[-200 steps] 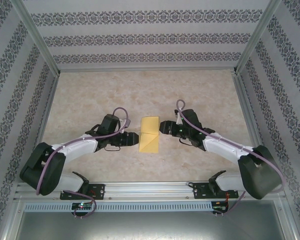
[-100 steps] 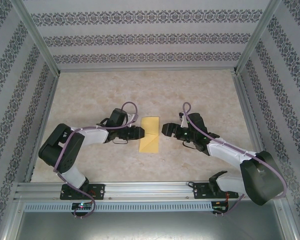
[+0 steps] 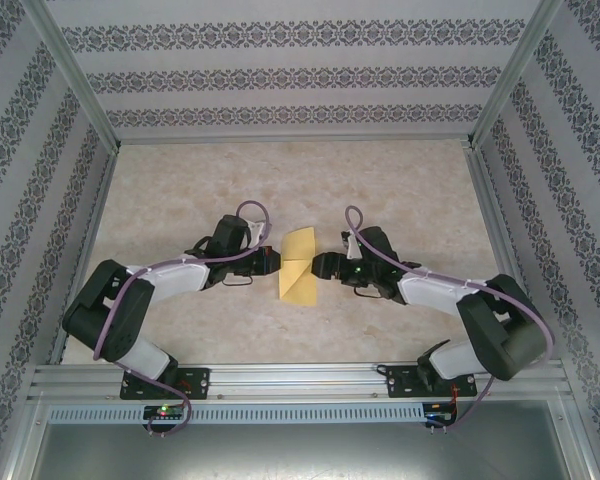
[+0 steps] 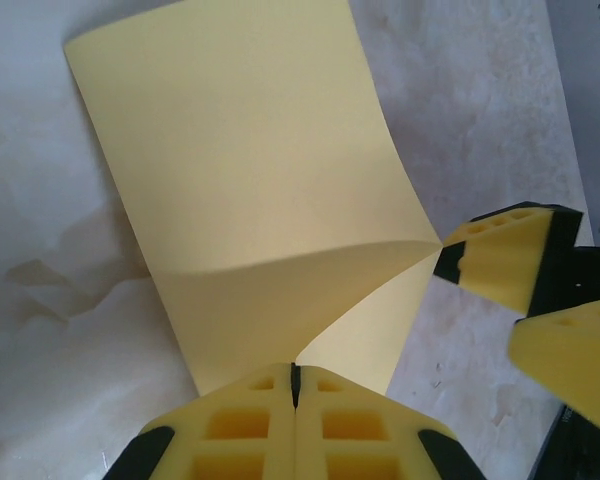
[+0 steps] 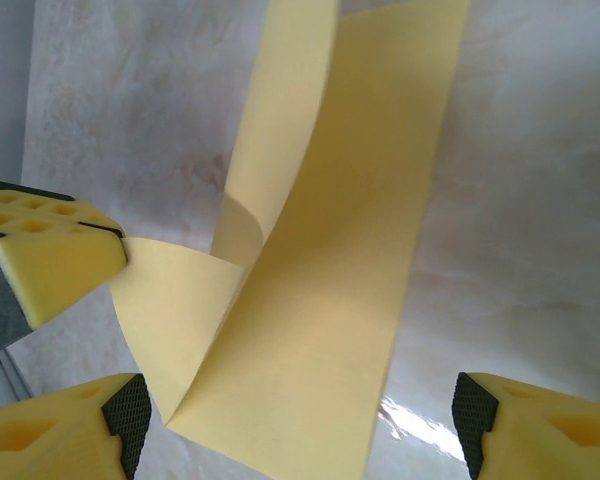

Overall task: Fold a paper plane with a square sheet of paper (fold left side to right side)
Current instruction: Turn over the paper at the center of the table.

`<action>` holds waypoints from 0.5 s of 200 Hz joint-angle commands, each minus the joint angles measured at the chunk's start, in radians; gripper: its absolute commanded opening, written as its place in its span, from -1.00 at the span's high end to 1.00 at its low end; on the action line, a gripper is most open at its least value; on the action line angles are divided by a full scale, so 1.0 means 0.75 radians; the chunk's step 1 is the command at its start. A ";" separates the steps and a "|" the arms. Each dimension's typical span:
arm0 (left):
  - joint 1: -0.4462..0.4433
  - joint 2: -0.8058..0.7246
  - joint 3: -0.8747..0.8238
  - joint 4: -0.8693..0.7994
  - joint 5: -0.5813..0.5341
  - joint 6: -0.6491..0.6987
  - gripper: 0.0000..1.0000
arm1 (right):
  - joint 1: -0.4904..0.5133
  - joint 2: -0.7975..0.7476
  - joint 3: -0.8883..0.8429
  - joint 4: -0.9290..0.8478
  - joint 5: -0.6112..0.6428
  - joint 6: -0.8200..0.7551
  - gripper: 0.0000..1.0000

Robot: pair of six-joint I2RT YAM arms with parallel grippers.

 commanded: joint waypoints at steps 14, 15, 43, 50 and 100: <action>0.014 -0.019 -0.032 -0.019 -0.026 0.033 0.90 | 0.062 0.107 0.094 0.133 -0.049 0.061 -0.58; 0.013 -0.019 -0.033 -0.019 -0.026 0.033 0.90 | 0.063 0.111 0.097 0.136 -0.050 0.062 -0.58; 0.013 -0.025 -0.035 -0.028 -0.034 0.043 0.90 | 0.091 0.214 0.157 0.179 -0.066 0.118 -0.46; 0.014 -0.027 -0.038 -0.031 -0.038 0.042 0.90 | 0.095 0.241 0.172 0.184 -0.071 0.132 -0.39; 0.014 -0.037 -0.039 -0.035 -0.045 0.035 0.65 | 0.123 0.318 0.219 0.179 -0.077 0.167 0.28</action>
